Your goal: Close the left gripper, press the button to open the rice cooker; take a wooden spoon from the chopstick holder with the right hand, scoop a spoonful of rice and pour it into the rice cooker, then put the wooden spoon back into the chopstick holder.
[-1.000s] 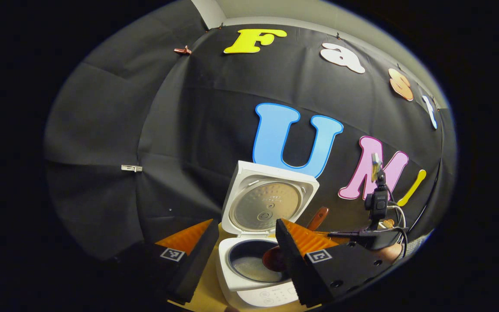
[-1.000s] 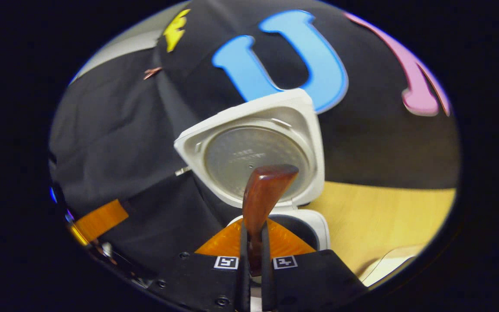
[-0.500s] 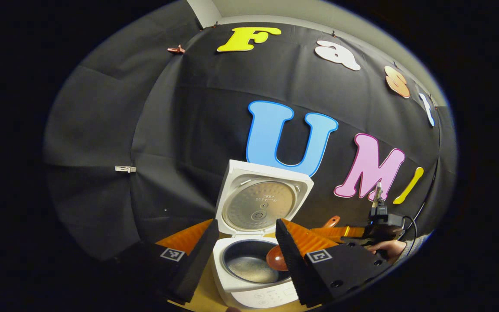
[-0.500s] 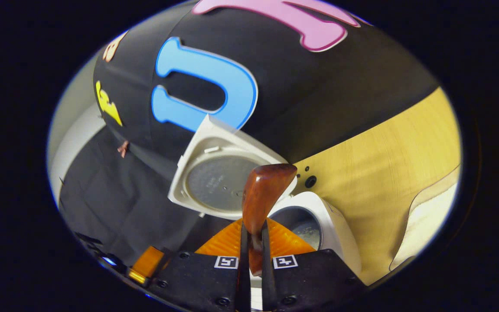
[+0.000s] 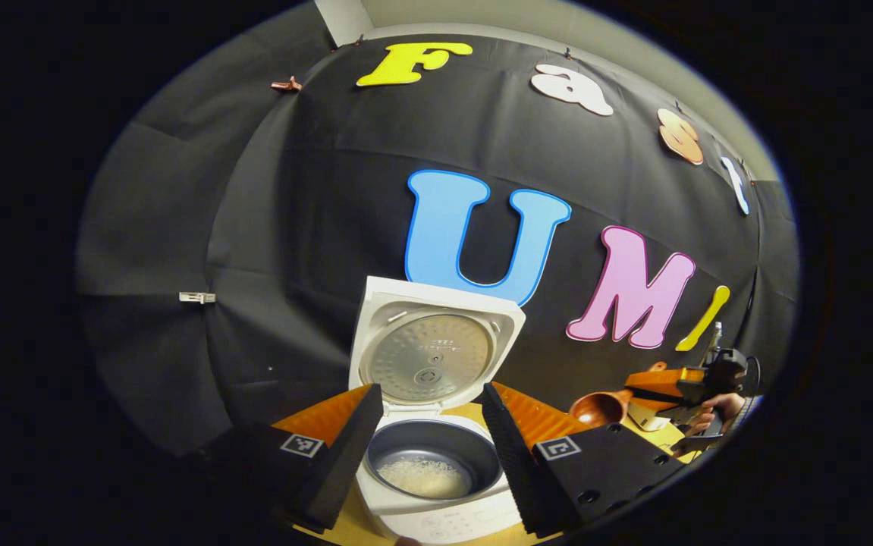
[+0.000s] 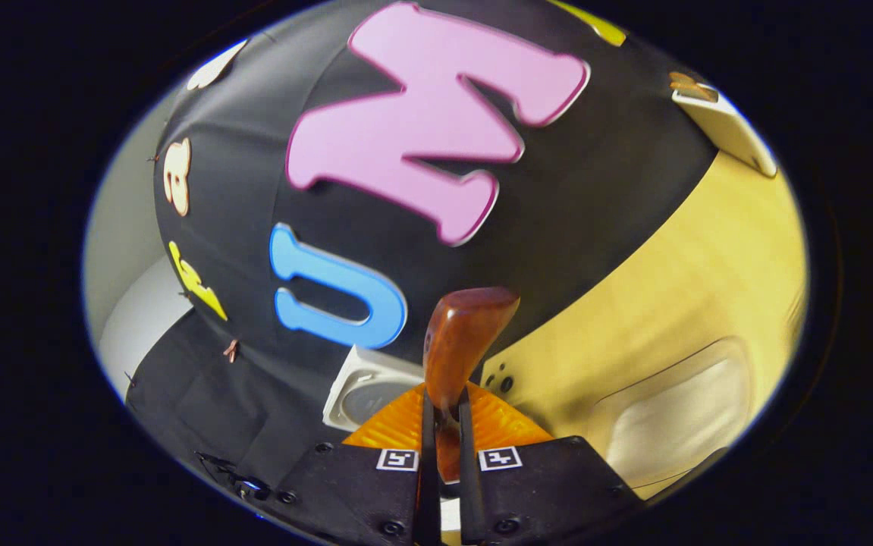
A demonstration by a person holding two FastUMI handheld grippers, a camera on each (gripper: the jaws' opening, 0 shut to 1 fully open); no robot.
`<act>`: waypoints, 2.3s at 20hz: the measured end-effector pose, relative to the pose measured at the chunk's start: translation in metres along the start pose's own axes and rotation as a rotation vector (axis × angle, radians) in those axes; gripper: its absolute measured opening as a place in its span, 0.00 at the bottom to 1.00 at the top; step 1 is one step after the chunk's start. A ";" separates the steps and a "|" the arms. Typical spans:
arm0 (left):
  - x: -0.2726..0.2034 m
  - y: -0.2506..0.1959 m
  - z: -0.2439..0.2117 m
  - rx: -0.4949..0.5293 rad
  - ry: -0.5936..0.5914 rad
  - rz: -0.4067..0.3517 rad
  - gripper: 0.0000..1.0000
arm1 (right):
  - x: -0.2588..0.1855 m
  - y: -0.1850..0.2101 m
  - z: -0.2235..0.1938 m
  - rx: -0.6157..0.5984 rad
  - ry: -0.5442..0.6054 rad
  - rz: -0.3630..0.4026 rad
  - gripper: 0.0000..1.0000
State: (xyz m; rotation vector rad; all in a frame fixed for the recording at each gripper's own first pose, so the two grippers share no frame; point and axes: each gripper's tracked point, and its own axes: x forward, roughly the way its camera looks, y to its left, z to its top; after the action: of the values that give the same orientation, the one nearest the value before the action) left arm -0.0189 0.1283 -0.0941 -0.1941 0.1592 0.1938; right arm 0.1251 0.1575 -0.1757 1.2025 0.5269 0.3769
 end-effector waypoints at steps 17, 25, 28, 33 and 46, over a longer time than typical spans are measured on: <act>0.014 -0.045 -0.005 0.020 0.030 -0.082 0.86 | -0.174 -0.179 0.131 -0.249 -0.253 -0.495 0.14; 0.018 -0.057 -0.004 0.028 0.035 -0.085 0.87 | -0.192 -0.238 0.112 -0.423 -0.147 -0.656 0.14; 0.017 -0.058 0.000 0.037 0.031 -0.080 0.86 | -0.185 -0.250 0.098 -0.417 -0.112 -0.661 0.14; 0.012 -0.053 0.002 0.046 0.030 -0.059 0.87 | -0.174 -0.270 0.087 -0.445 -0.049 -0.678 0.14; 0.004 -0.051 0.010 0.046 0.019 -0.027 0.86 | -0.170 -0.309 0.095 -0.388 -0.030 -0.724 0.25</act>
State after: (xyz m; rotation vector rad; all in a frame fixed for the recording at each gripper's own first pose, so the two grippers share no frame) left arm -0.0031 0.0824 -0.0759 -0.1527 0.1801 0.1612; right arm 0.0400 -0.1076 -0.4123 0.5836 0.7804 -0.1570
